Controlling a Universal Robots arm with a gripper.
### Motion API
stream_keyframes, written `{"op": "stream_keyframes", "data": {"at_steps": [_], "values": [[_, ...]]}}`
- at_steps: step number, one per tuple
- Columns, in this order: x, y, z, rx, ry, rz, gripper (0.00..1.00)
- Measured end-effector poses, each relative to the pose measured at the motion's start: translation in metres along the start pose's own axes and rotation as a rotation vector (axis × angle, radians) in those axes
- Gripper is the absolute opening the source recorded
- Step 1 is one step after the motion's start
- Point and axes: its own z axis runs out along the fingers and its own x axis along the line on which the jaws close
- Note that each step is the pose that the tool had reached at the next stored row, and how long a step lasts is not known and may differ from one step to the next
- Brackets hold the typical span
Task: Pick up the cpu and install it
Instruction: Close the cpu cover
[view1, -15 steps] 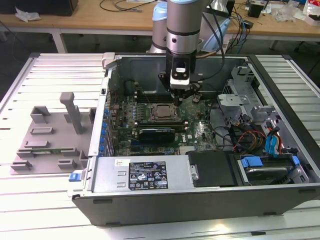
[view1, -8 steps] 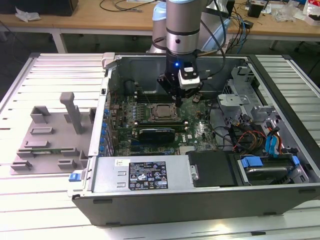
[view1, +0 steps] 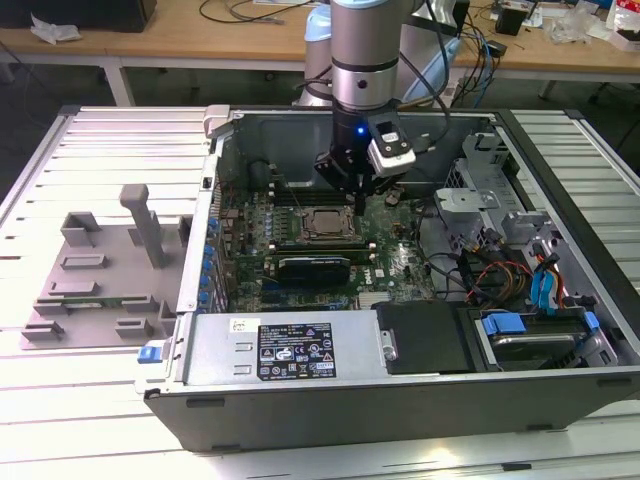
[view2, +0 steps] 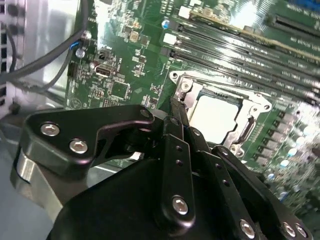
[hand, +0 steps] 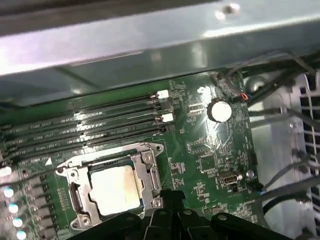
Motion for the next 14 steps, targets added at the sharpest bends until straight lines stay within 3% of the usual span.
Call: {"op": "stream_keyframes", "data": {"at_steps": [2,4,5,6,7,10,14], "values": [[0.0000,0.0001,0.0004,-0.0044,-0.0051,-0.063,0.11],[0.0001,0.0000,0.0004,-0.0038,-0.0009,-0.063,0.11],[0.0000,0.0000,0.0006,-0.0020,0.0225,-0.069,0.11],[0.0000,0.0000,0.0006,0.0004,0.0411,-0.074,0.11],[0.0000,0.0000,0.0007,0.0003,0.0411,-0.075,0.11],[0.0015,-0.0002,0.0014,-0.0055,0.0359,-0.137,0.11],[0.0102,-0.0017,0.0022,-0.0157,0.0343,-0.165,0.11]]}}
